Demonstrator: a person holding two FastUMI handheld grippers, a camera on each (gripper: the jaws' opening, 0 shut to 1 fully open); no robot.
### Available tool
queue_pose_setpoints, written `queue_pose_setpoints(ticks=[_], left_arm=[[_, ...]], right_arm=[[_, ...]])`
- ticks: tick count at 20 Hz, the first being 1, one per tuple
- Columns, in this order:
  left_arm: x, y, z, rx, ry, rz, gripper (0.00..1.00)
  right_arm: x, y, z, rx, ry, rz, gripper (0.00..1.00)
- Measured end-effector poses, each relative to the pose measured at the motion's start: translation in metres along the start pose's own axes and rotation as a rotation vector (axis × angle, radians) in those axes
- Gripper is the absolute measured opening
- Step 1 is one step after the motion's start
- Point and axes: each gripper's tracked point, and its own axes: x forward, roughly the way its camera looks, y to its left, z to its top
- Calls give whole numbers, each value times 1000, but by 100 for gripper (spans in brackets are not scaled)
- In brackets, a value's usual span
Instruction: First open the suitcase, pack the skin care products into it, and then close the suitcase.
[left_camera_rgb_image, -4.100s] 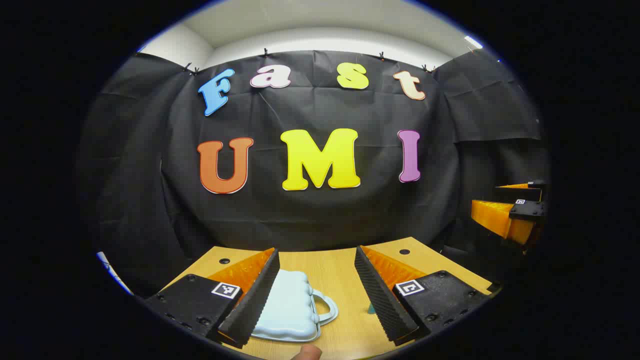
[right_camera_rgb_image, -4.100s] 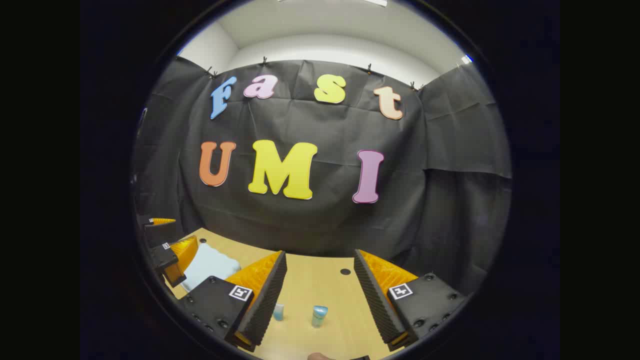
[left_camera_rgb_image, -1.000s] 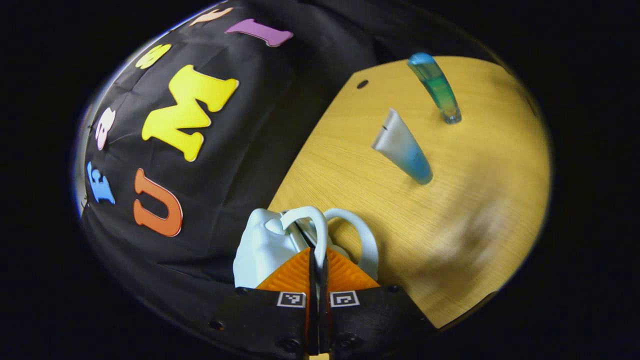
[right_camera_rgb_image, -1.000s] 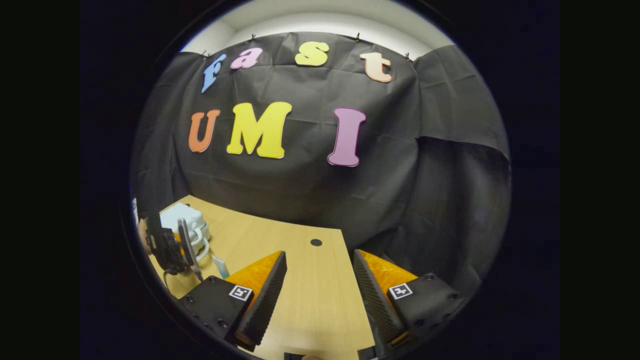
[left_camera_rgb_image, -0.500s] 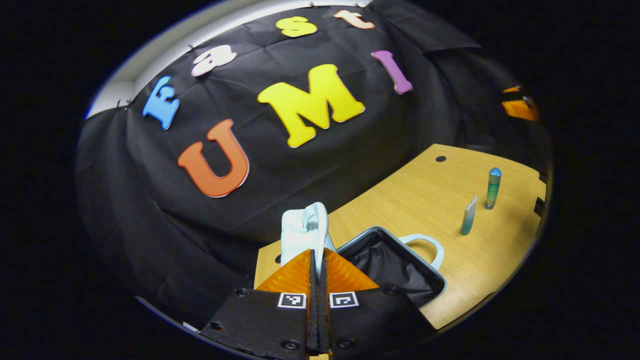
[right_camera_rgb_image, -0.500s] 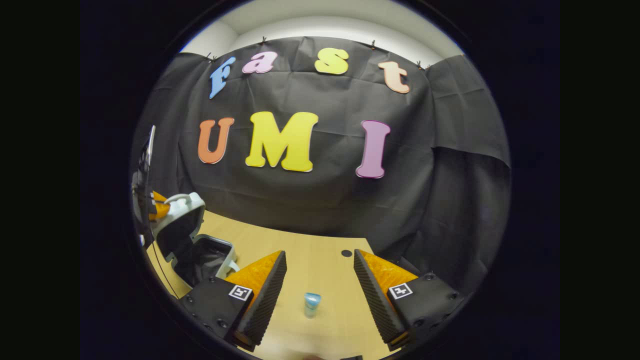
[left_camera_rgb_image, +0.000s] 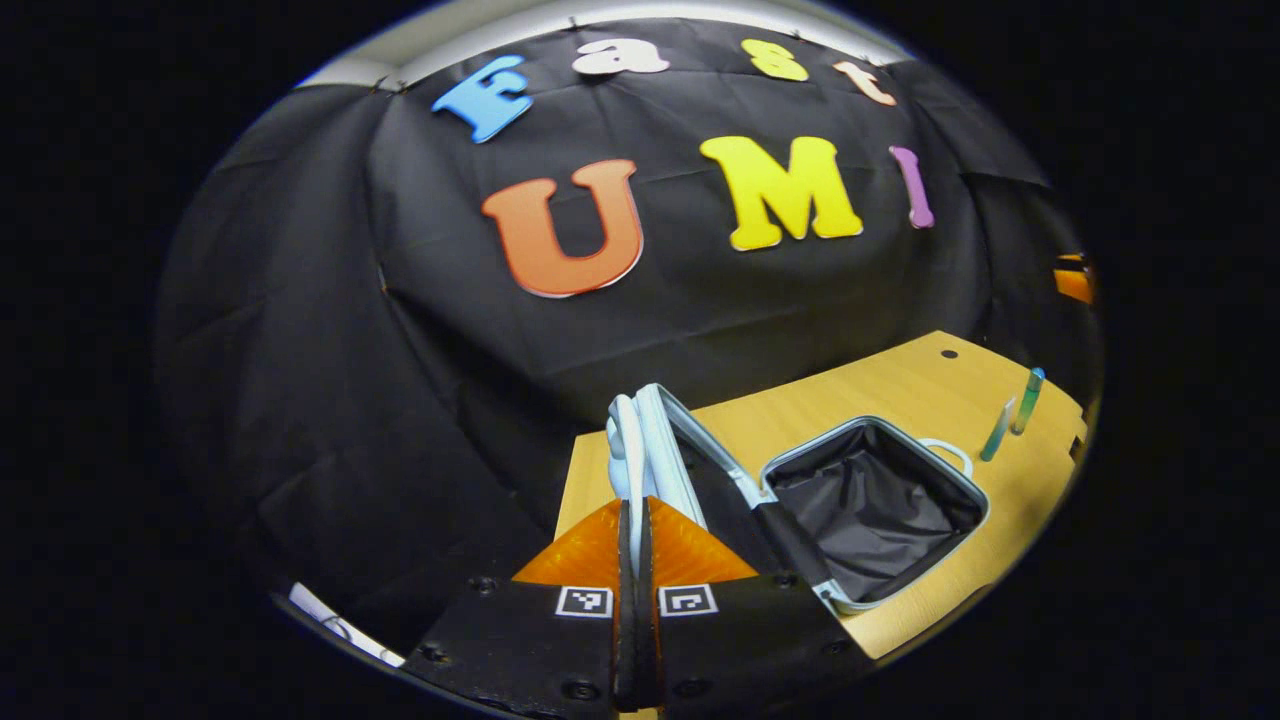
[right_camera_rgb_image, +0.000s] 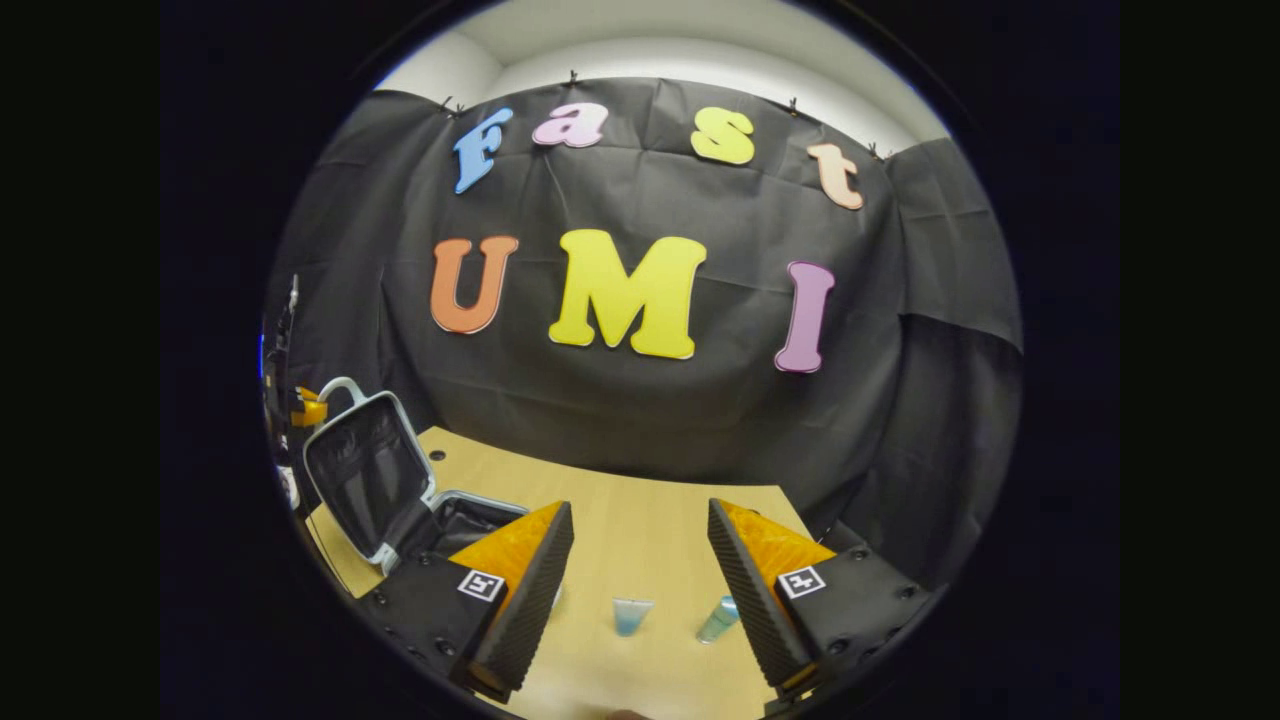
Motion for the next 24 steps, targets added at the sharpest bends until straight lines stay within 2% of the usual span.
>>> queue_pose_setpoints(ticks=[2, 5, 7, 10, 13, 15, 16, 18, 19, 20, 21, 23, 24], left_arm=[[24, 32, -44, -123, 52, 13, 3], [51, 49, -112, -291, 155, -6, 3], [66, 53, -145, -368, 203, -15, 3], [78, 60, -172, -504, 213, -23, 3], [78, 67, -183, -595, 223, -5, 4], [77, 71, -187, -621, 219, 30, 11], [76, 73, -184, -636, 198, 41, 19], [73, 69, -171, -664, 152, 47, 26], [70, 69, -168, -666, 140, 60, 45], [67, 68, -162, -667, 130, 68, 54], [62, 66, -153, -659, 116, 76, 71], [47, 60, -128, -600, 76, 102, 62], [38, 57, -113, -549, 51, 120, 81]], right_arm=[[-4, 10, -2, -28, 10, -8, 80], [-10, 19, -5, -58, 28, -23, 80], [-12, 24, -9, -78, 48, -32, 80], [-17, 30, -9, -120, 61, -37, 80], [-18, 29, -6, -134, 54, -43, 81], [-18, 28, -4, -133, 48, -44, 81], [-17, 27, -4, -130, 47, -43, 81], [-17, 22, -8, -126, 48, -37, 81], [-17, 18, -8, -124, 47, -33, 81], [-16, 14, -10, -121, 48, -27, 81], [-16, 9, -13, -114, 48, -22, 81], [-17, -7, -19, -99, 56, -13, 81], [-17, -16, -22, -92, 60, -12, 81]])
